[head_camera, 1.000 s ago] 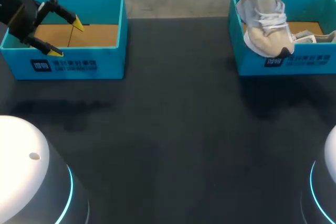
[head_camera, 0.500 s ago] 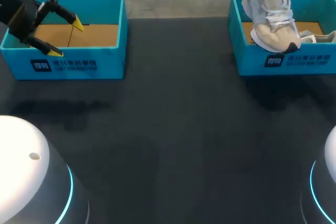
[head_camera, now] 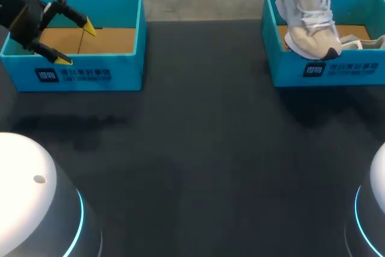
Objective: Take the shoe out of the shoebox, open the shoe tongue, remove and reinsert the insole, then place the shoe into the shoebox
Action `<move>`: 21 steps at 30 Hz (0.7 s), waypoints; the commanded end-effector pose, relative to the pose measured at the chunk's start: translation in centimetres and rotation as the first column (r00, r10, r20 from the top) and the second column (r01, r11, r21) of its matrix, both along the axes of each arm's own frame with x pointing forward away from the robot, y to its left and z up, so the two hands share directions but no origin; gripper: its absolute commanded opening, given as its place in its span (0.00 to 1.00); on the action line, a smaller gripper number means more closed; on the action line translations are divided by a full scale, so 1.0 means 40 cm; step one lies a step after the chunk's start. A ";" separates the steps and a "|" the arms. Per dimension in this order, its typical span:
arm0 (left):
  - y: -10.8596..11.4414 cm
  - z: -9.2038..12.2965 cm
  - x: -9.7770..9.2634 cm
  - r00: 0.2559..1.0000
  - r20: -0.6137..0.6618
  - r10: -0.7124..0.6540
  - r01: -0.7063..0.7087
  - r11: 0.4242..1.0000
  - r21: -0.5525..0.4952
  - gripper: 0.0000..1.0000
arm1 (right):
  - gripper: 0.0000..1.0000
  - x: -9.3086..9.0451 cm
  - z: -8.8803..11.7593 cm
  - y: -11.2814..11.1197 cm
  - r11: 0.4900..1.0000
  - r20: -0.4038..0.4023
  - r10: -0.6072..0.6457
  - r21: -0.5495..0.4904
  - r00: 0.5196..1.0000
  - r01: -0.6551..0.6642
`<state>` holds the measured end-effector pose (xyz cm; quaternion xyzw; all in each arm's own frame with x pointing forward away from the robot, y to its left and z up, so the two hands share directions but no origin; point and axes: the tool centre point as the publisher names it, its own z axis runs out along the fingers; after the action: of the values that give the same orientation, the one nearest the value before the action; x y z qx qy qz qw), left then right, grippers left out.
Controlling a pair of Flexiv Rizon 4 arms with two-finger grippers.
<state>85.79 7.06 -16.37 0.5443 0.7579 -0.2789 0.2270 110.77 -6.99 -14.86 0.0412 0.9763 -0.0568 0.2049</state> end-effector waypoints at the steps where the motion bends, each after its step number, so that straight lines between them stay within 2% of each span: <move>1: -0.001 0.000 0.003 1.000 -0.001 -0.001 0.001 1.000 0.003 1.00 | 0.00 0.009 0.005 -0.012 1.000 -0.005 -0.005 0.011 1.000 0.005; 14: -0.001 0.000 0.003 1.000 -0.001 -0.001 0.001 1.000 0.003 1.00 | 0.00 0.091 0.006 -0.204 1.000 0.009 -0.016 -0.005 1.000 0.016; 21: -0.001 0.000 0.003 1.000 -0.001 -0.001 0.001 1.000 0.003 1.00 | 0.00 0.126 -0.003 -0.311 0.997 0.007 -0.071 -0.040 0.997 0.071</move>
<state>85.79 7.06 -16.37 0.5442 0.7579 -0.2789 0.2270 115.24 -18.47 -15.06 0.0697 0.9714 -0.0846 0.2105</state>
